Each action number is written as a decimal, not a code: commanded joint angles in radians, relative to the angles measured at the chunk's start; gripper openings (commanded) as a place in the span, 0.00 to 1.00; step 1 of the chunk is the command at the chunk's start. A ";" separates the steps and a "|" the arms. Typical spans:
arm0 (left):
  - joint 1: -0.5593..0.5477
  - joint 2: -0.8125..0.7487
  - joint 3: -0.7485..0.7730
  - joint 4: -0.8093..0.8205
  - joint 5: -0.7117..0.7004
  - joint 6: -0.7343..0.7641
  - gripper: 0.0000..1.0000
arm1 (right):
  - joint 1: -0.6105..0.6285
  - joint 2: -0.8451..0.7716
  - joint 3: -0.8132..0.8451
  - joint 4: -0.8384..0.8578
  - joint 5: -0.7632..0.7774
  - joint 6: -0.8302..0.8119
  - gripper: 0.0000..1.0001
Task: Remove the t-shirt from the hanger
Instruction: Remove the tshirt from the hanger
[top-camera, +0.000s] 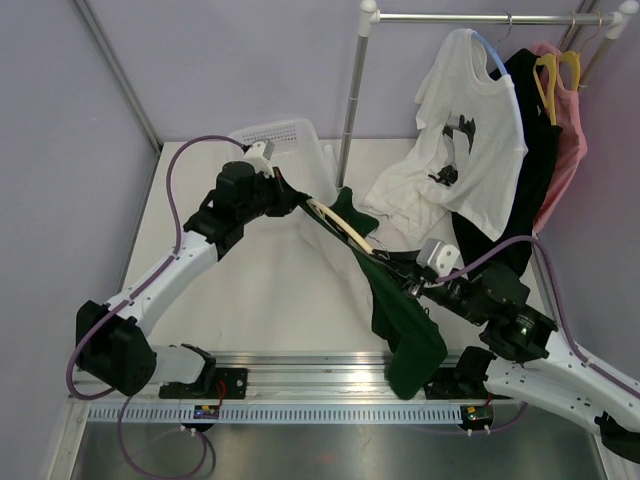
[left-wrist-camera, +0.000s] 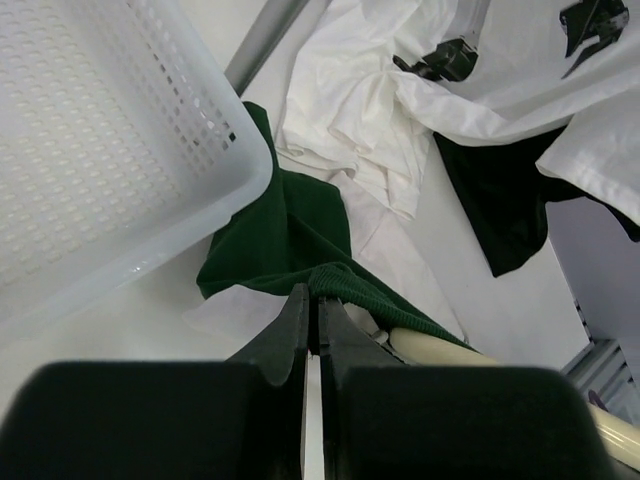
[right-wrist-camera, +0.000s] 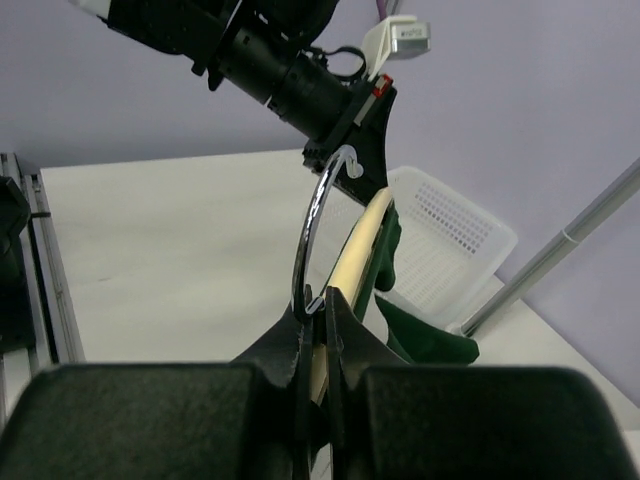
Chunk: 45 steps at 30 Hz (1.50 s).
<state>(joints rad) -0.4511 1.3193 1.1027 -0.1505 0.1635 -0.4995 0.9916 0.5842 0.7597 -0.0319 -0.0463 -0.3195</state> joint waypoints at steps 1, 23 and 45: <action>0.063 0.029 0.017 0.058 -0.142 0.042 0.00 | 0.010 -0.112 -0.031 0.251 -0.072 0.045 0.00; -0.073 -0.143 -0.164 0.288 0.014 0.137 0.03 | 0.012 0.282 -0.208 1.314 0.335 -0.050 0.00; -0.142 -0.400 -0.357 0.446 0.373 0.492 0.99 | 0.012 0.393 0.065 1.107 0.622 -0.020 0.00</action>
<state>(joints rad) -0.5720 0.9871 0.7822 0.1947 0.3916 -0.1116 0.9951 0.9691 0.7422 1.0611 0.5125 -0.3588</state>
